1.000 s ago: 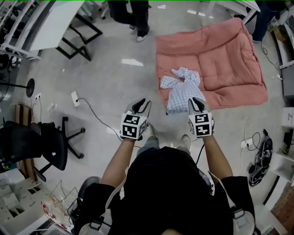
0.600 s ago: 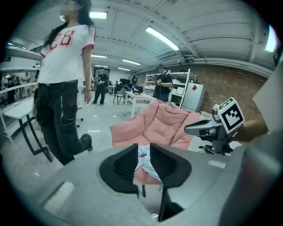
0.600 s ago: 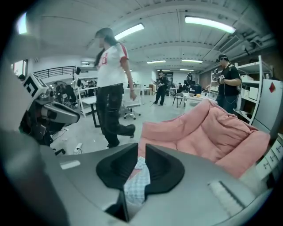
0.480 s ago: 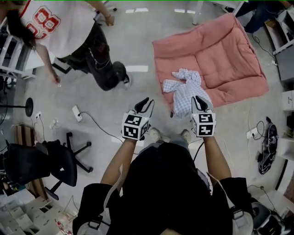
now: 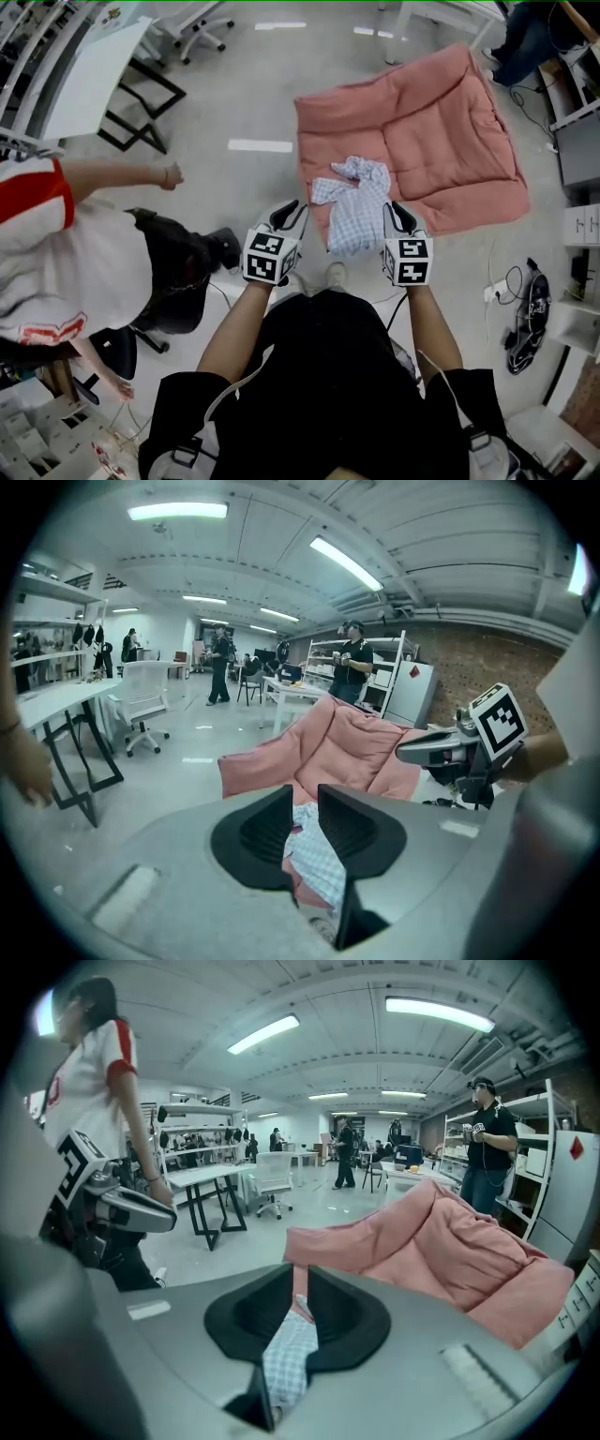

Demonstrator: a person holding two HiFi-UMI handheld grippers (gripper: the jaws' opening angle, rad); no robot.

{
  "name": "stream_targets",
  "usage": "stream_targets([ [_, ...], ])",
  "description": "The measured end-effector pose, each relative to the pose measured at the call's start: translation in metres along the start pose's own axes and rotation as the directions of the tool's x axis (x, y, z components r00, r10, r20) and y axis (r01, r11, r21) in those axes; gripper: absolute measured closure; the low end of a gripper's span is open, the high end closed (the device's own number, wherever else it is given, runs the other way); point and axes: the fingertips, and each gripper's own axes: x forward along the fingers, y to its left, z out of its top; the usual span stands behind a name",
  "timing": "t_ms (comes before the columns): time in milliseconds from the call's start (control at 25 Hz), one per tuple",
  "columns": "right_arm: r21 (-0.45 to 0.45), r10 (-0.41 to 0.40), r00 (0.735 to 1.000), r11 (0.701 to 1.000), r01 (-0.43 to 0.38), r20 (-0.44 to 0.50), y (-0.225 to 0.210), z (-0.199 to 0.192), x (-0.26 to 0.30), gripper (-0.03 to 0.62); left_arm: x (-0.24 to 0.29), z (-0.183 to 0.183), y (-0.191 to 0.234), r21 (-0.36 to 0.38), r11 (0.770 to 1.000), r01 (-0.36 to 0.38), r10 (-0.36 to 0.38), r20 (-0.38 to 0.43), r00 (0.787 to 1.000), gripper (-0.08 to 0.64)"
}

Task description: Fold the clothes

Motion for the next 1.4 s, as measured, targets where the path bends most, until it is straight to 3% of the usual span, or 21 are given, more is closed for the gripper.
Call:
stream_targets([
  [240, -0.005, -0.007, 1.000, 1.000, 0.007, 0.007, -0.037, 0.020, 0.016, 0.545, 0.034, 0.027, 0.006, -0.003, 1.000, -0.012, 0.012, 0.005, 1.000, 0.468],
  [520, 0.016, -0.021, 1.000, 1.000, 0.021, 0.016, -0.047, 0.030, 0.037, 0.548, 0.054, 0.036, 0.021, 0.014, 1.000, -0.002, 0.002, -0.003, 1.000, 0.468],
  [880, 0.107, -0.156, 0.988, 0.982, 0.156, -0.009, -0.033, 0.049, 0.090, 0.549, 0.096, 0.070, 0.082, 0.117, 0.982, 0.146, -0.143, -0.037, 0.989, 0.466],
  [1120, 0.214, -0.311, 0.949, 0.925, 0.315, -0.052, -0.002, 0.069, 0.122, 0.557, 0.113, 0.106, 0.142, 0.225, 0.921, 0.317, -0.300, -0.106, 0.948, 0.466],
  [1400, 0.336, -0.455, 0.882, 0.817, 0.468, -0.122, 0.043, 0.080, 0.151, 0.558, 0.131, 0.129, 0.198, 0.313, 0.809, 0.497, -0.446, -0.223, 0.867, 0.466],
])
